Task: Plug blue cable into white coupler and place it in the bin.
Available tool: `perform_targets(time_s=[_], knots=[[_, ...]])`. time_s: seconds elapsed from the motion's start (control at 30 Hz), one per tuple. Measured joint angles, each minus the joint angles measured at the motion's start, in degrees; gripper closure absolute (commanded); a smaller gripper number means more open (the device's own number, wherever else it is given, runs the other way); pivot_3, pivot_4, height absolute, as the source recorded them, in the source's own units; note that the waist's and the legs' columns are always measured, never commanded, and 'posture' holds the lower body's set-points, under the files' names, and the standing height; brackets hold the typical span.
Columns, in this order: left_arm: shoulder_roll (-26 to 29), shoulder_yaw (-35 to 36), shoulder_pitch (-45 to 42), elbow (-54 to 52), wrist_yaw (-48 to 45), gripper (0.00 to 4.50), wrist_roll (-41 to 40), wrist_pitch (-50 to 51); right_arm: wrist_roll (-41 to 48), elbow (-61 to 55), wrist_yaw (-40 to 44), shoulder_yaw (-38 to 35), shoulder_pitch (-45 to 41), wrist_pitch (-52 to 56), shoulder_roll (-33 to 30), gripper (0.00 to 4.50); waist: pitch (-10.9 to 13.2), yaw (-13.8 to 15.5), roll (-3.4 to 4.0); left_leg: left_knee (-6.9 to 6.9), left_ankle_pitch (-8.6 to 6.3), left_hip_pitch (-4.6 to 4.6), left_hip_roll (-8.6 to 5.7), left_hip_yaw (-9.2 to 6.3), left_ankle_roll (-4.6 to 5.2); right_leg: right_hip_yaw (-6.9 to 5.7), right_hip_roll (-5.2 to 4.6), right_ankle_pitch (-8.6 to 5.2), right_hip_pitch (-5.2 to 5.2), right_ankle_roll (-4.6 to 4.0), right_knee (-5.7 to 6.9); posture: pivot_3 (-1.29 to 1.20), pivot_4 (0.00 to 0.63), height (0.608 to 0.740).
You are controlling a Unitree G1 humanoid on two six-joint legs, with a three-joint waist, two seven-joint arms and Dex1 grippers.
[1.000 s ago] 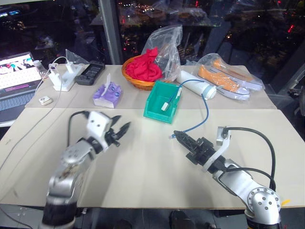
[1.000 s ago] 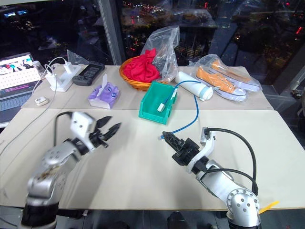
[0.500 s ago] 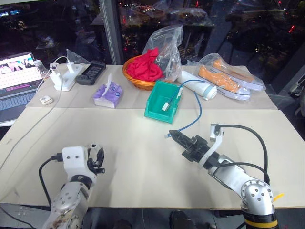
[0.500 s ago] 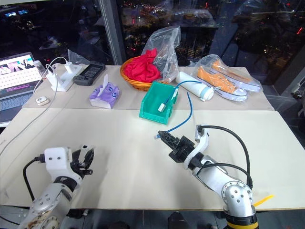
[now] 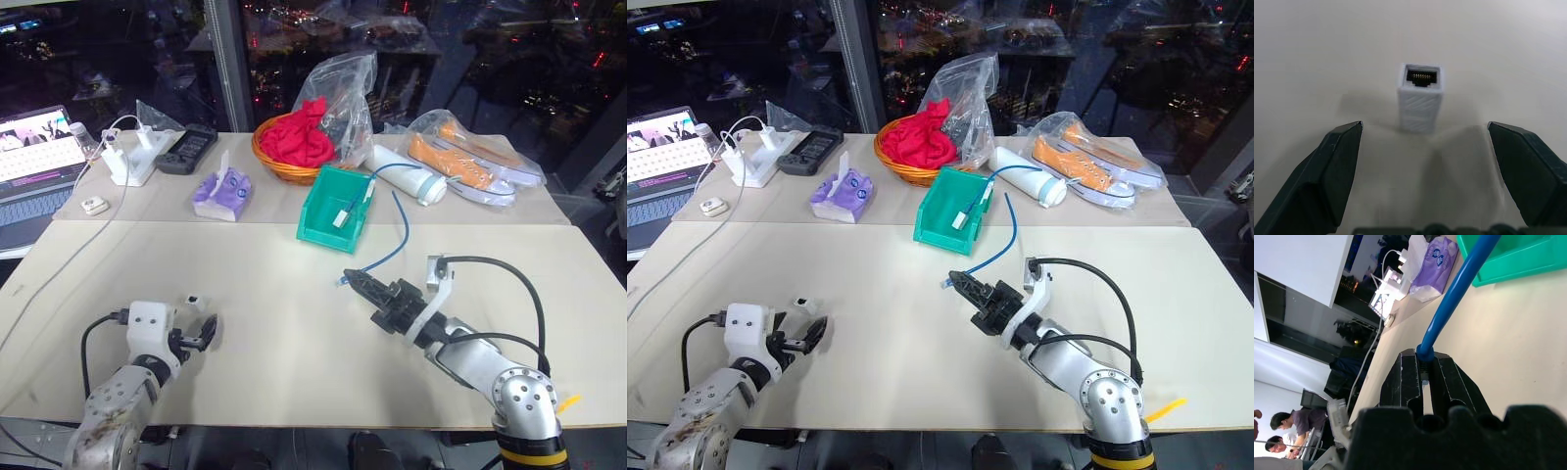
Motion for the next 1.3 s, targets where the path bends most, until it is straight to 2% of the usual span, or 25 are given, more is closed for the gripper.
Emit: perform_targets(time_s=[0.17, 0.2, 0.23, 0.33, 0.5, 0.53, 0.73, 0.83, 0.97, 1.03, 1.17, 1.3], knots=[[0.3, -0.1, -1.7, 4.3, -2.6, 0.10, -0.8, -3.4, 0.0, -0.3, -0.4, 0.0, 0.0, 0.0, 0.4, 4.50, 0.0, 0.0, 0.01, -0.02, 0.00, 0.05, 0.00, 0.00, -0.01, 0.01, -0.01, 0.00, 0.06, 0.00, 0.00, 0.00, 0.150, 0.722], [0.3, -0.1, -1.8, 4.8, -2.7, 0.61, -1.1, -3.9, 0.0, -0.5, -0.4, 0.0, 0.0, 0.0, 0.4, 4.50, 0.0, 0.1, 0.02, -0.02, 0.00, 0.06, 0.00, 0.00, -0.01, 0.01, -0.01, 0.00, 0.07, 0.00, 0.01, 0.00, 0.150, 0.722], [0.2, 0.1, -1.9, 5.3, -2.7, 0.80, -1.4, -4.3, 0.0, -0.7, -0.5, 0.0, 0.0, 0.0, 0.4, 4.50, 0.0, 0.1, 0.02, -0.02, 0.00, 0.06, 0.00, 0.00, -0.01, 0.01, 0.00, 0.00, 0.07, 0.00, 0.01, 0.00, 0.150, 0.722], [0.2, 0.3, -2.4, 6.1, -2.8, 1.81, -1.5, -4.7, 0.0, -1.0, -0.6, 0.0, 0.3, -0.1, 0.4, 4.50, 0.0, 0.1, 0.02, -0.02, 0.01, 0.06, 0.00, 0.00, -0.01, 0.01, -0.01, 0.00, 0.08, 0.00, 0.01, 0.00, 0.150, 0.722], [0.2, 0.2, -3.0, 6.9, -3.2, 3.75, -1.8, -4.9, 0.0, -1.1, -1.3, 0.0, 0.4, -0.2, 0.5, 4.50, 0.0, 0.1, 0.03, -0.02, 0.01, 0.07, 0.00, 0.00, -0.01, 0.01, -0.01, 0.00, 0.08, 0.00, 0.02, 0.00, 0.150, 0.722], [0.2, 0.2, -3.2, 7.1, -3.3, 3.88, -1.8, -5.0, 0.0, -1.1, -1.5, 0.0, 0.5, -0.2, 0.5, 4.50, 0.0, 0.1, 0.03, -0.02, 0.01, 0.07, 0.00, 0.00, -0.01, 0.01, -0.01, 0.00, 0.08, 0.01, 0.02, 0.00, 0.150, 0.722], [0.2, -0.7, -4.6, 8.2, -3.6, 3.87, -1.7, -5.7, 0.0, -1.1, -1.6, 0.0, 0.5, -0.2, 0.5, 4.50, 0.0, 0.2, 0.03, -0.01, 0.01, 0.06, 0.00, 0.00, -0.01, 0.00, -0.01, 0.00, 0.07, 0.00, 0.02, 0.00, 0.150, 0.722], [0.8, -3.8, -8.1, 8.4, -4.5, 3.87, -0.5, -7.3, -0.2, -1.2, -1.6, -0.1, 0.5, -0.2, 0.4, 4.50, 0.0, 0.4, 0.02, 0.00, 0.02, 0.00, 0.00, -0.01, -0.04, -0.01, -0.01, 0.00, 0.04, 0.01, 0.02, 0.00, 0.150, 0.722], [2.0, -10.5, -18.8, 6.8, -8.4, 3.87, 0.1, -9.3, -2.2, -1.7, -1.4, -0.1, 0.1, -0.2, 0.3, 4.50, 0.0, 0.7, 0.02, 0.01, 0.06, -0.01, -0.01, -0.01, -0.10, -0.01, -0.02, 0.02, 0.07, 0.02, -0.02, 0.00, 0.150, 0.722], [1.4, -16.8, -22.4, 6.5, -11.4, 3.87, 1.4, -10.0, -5.9, -2.8, -1.5, -0.2, 0.1, -1.0, 0.0, 4.50, 0.0, 0.5, 0.05, -0.04, 0.05, 0.01, -0.01, -0.01, -0.08, -0.01, -0.02, 0.02, 0.06, 0.02, -0.04, 0.00, 0.150, 0.722], [-2.6, -28.3, -22.4, 10.2, -15.0, 3.87, 4.2, -12.6, -9.2, -5.3, -2.6, -1.2, 1.1, -3.8, 1.3, 4.50, 0.0, -0.3, 0.06, -0.37, 0.06, 0.09, 0.00, -0.01, -0.08, 0.00, -0.01, -0.02, -0.05, -0.04, -0.07, 0.00, 0.150, 0.722], [-4.5, -31.3, -21.7, 15.6, -16.9, 3.87, 5.5, -14.5, -11.1, -8.3, -4.4, -2.3, 3.6, -5.0, 1.0, 4.50, 0.0, -0.1, 0.07, -0.43, 0.14, 0.14, -0.01, -0.01, -0.19, 0.00, -0.01, -0.03, -0.01, -0.07, -0.02, 0.00, 0.150, 0.722]])
